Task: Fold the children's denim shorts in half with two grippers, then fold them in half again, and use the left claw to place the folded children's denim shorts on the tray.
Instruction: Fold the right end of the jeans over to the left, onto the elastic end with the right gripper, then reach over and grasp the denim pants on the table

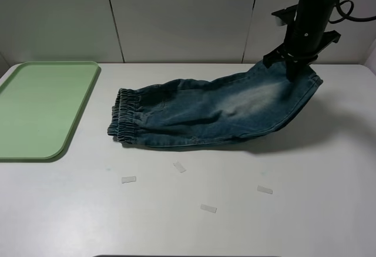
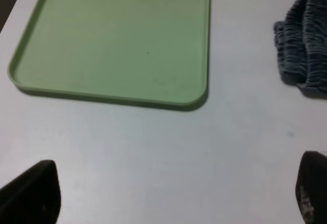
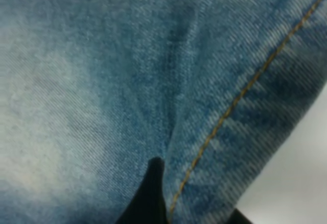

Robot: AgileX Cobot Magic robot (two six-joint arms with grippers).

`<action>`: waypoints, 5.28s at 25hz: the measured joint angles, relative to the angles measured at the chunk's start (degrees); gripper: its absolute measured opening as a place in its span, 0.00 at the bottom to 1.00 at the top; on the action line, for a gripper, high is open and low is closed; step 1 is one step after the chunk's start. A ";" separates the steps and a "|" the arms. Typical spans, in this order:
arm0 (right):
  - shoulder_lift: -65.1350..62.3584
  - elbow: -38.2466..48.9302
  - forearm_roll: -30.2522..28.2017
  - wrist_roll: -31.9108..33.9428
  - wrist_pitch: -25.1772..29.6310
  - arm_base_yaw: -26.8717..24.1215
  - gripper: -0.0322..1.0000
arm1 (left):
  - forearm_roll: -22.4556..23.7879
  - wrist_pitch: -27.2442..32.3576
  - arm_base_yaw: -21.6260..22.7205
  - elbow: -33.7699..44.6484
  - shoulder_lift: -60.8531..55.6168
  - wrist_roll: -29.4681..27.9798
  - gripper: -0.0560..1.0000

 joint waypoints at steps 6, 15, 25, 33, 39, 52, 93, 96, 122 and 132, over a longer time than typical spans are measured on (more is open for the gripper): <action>-2.65 0.00 -0.12 -1.24 2.70 -3.48 0.03 | 0.00 0.00 0.00 0.00 0.00 0.00 0.92; -4.32 0.00 -1.78 -2.13 3.87 -8.64 0.03 | 0.00 0.00 0.00 0.00 0.00 0.00 0.92; -6.81 0.00 -2.71 -2.30 4.12 -13.36 0.03 | 0.00 0.00 0.00 0.00 0.00 0.00 0.92; -6.83 0.00 -0.86 -2.30 4.12 -13.70 0.03 | 0.00 0.00 0.00 0.00 0.00 0.00 0.92; -6.83 0.00 2.07 -2.30 4.17 -12.27 0.03 | 0.00 0.00 0.00 0.00 0.00 0.00 0.92; -6.83 0.00 2.02 1.38 4.29 -1.74 0.03 | 0.00 0.00 0.00 0.00 0.00 0.00 0.92; -3.87 0.00 2.67 21.08 0.29 16.90 0.03 | 0.00 0.00 0.00 0.00 0.00 0.00 0.92; -3.87 0.00 2.98 21.08 0.22 16.90 0.03 | 0.00 0.00 0.00 0.00 0.00 0.00 0.92; -3.87 0.00 11.72 19.57 -4.64 16.90 0.70 | 0.00 0.00 0.00 0.00 0.00 0.00 0.92; -5.58 0.00 11.52 11.88 3.82 16.90 0.70 | 0.00 0.00 0.00 0.00 0.00 0.00 0.92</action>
